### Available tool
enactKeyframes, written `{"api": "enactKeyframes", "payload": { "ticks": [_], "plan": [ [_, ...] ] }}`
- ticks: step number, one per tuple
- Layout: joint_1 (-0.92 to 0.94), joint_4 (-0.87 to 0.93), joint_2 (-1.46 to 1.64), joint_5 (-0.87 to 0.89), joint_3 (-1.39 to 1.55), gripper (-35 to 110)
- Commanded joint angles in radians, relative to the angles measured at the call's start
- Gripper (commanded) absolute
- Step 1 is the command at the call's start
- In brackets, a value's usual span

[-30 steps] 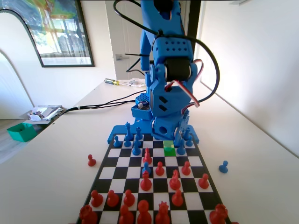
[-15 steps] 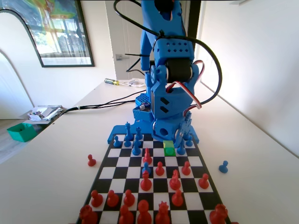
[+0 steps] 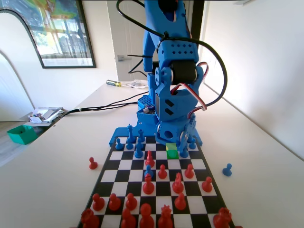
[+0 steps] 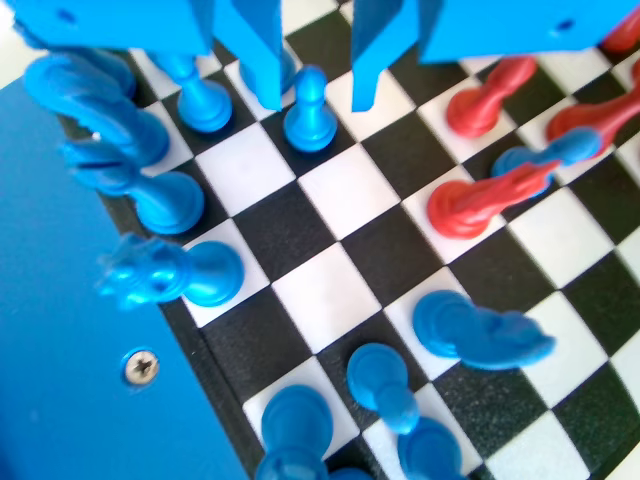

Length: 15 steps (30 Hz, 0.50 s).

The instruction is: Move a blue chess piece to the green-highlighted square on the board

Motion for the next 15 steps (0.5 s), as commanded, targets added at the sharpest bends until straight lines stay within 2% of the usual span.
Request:
{"api": "enactKeyframes", "payload": {
  "ticks": [1,10,15],
  "plan": [
    [-0.011,0.048,0.048,-0.012,-0.014,14],
    [0.0,0.23,0.117,-0.028,-0.097,12],
    [0.02,0.408,0.172,-0.043,-0.199,11]
  ]
}}
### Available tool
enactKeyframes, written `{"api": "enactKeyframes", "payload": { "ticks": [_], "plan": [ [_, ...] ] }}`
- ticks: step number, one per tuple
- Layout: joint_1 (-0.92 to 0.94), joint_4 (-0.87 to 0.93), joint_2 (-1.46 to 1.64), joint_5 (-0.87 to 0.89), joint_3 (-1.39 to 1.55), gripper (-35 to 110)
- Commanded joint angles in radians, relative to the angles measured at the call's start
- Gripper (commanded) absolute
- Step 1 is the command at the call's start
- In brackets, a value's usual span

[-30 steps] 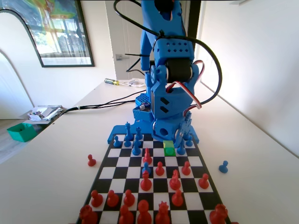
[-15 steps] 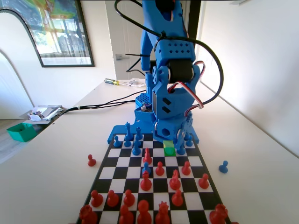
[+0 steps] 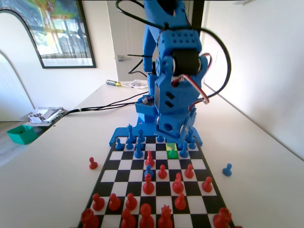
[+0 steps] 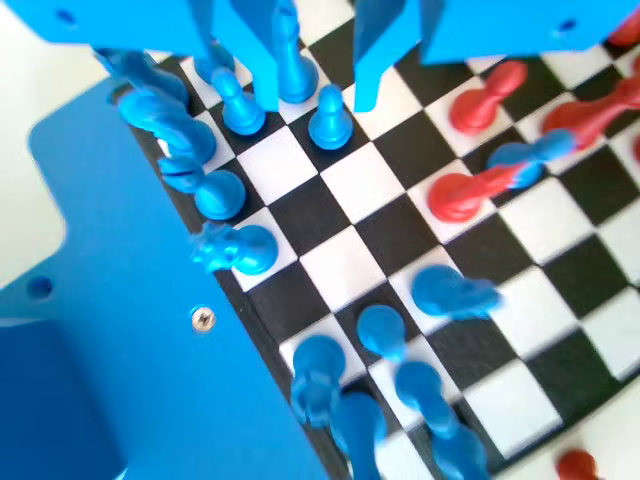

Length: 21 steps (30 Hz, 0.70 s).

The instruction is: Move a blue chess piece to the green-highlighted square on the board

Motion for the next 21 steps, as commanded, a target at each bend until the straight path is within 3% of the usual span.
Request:
{"api": "enactKeyframes", "payload": {
  "ticks": [1,4,21],
  "plan": [
    [0.006,0.155,0.12,-0.021,-0.101,11],
    [0.009,0.245,0.179,0.008,-0.143,9],
    [0.0,0.785,0.736,0.598,-0.377,1]
  ]
}}
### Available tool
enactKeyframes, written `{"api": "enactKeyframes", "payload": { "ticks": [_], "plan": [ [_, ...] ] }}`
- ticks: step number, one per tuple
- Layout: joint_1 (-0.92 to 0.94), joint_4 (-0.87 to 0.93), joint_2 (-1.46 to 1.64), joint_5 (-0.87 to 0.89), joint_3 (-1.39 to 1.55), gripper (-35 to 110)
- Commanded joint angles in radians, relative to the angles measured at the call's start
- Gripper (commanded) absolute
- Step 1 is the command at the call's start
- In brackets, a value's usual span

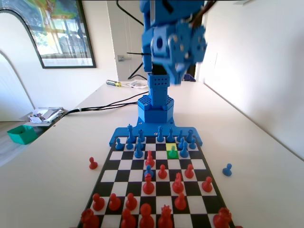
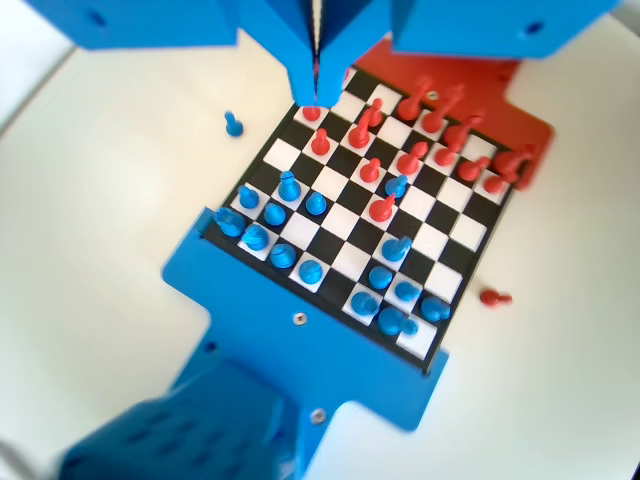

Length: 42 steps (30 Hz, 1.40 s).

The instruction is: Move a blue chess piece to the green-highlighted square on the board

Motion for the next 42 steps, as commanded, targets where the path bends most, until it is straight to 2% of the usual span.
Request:
{"api": "enactKeyframes", "payload": {
  "ticks": [1,10,15,30,42],
  "plan": [
    [0.018,0.086,0.219,0.083,-0.069,1],
    [0.078,0.147,0.482,0.186,-0.071,1],
    [0.117,0.141,0.609,0.164,-0.002,1],
    [0.178,-0.114,0.9,0.144,0.318,1],
    [0.213,-0.129,0.96,0.146,0.321,3]
  ]
}}
